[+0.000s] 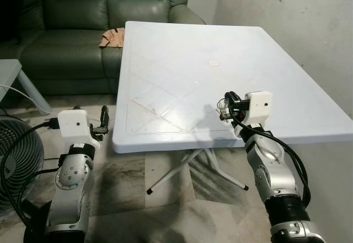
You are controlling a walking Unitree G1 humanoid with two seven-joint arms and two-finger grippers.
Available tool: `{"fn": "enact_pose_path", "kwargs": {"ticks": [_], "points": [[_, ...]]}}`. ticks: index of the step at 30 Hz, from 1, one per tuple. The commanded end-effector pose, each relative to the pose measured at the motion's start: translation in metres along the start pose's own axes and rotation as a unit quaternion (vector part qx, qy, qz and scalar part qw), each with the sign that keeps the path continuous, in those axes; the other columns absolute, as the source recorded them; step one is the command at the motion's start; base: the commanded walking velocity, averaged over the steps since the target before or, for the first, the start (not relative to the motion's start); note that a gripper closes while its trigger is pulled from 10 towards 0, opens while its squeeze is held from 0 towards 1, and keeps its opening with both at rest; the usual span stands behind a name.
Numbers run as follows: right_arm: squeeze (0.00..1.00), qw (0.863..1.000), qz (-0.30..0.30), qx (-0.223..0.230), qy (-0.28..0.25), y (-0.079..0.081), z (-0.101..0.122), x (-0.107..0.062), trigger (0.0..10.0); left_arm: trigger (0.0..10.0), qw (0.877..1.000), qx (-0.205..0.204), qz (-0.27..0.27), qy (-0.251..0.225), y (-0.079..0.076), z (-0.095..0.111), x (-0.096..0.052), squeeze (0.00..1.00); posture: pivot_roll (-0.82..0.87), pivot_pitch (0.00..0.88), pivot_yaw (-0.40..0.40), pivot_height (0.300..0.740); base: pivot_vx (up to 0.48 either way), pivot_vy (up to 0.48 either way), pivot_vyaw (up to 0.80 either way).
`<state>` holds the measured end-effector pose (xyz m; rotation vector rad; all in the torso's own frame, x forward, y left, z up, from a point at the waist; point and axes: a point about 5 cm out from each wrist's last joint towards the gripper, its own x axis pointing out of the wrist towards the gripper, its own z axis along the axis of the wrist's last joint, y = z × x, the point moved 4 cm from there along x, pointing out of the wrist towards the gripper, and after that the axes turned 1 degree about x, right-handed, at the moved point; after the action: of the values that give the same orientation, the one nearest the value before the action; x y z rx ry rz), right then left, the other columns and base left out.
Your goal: Hang keys on a hook
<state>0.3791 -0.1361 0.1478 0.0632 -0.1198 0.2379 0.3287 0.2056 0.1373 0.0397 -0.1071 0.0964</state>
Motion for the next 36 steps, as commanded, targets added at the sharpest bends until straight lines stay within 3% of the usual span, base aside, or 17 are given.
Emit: {"fn": "enact_pose_path", "kwargs": {"ticks": [1,4,7,11,20,27,36], "points": [[0.0,1.0,-0.002,-0.006,-0.002,-0.001,0.003,0.001,10.0,10.0,1.0,-0.005,-0.014,0.005,-0.003,0.001,0.003,0.0,-0.04,0.0,-0.05,0.728,0.0,0.0,-0.71],[0.0,1.0,-0.012,-0.002,0.002,-0.007,0.001,-0.001,10.0,10.0,1.0,-0.011,0.004,-0.002,0.018,0.007,0.005,0.0,-0.04,0.0,-0.057,0.728,0.0,0.0,-0.7],[0.0,1.0,-0.017,-0.014,0.008,-0.012,0.001,0.001,10.0,10.0,1.0,0.001,0.011,-0.007,0.027,0.011,0.008,0.0,-0.03,0.0,-0.06,0.728,0.0,0.0,-0.7],[0.0,1.0,-0.018,-0.012,0.008,-0.015,0.002,0.002,10.0,10.0,1.0,0.013,0.01,-0.011,0.029,0.013,0.009,0.0,-0.03,0.0,-0.06,0.728,0.0,0.0,-0.7],[0.0,1.0,-0.019,-0.007,0.01,-0.012,0.0,0.002,10.0,10.0,0.998,-0.02,0.053,0.015,0.036,0.005,0.009,0.0,-0.03,0.0,-0.053,0.728,0.0,0.0,-0.71],[0.0,1.0,-0.019,-0.004,0.007,-0.008,0.001,0.005,10.0,10.0,0.999,-0.001,0.053,0.012,0.034,0.007,0.01,0.0,-0.02,0.0,-0.049,0.728,0.0,0.0,-0.7],[0.0,1.0,-0.018,0.002,0.003,-0.004,0.002,0.008,10.0,10.0,0.999,-0.018,0.049,0.012,0.032,0.012,0.015,0.0,-0.02,0.0,-0.043,0.728,0.0,-0.154,-0.7]]}}
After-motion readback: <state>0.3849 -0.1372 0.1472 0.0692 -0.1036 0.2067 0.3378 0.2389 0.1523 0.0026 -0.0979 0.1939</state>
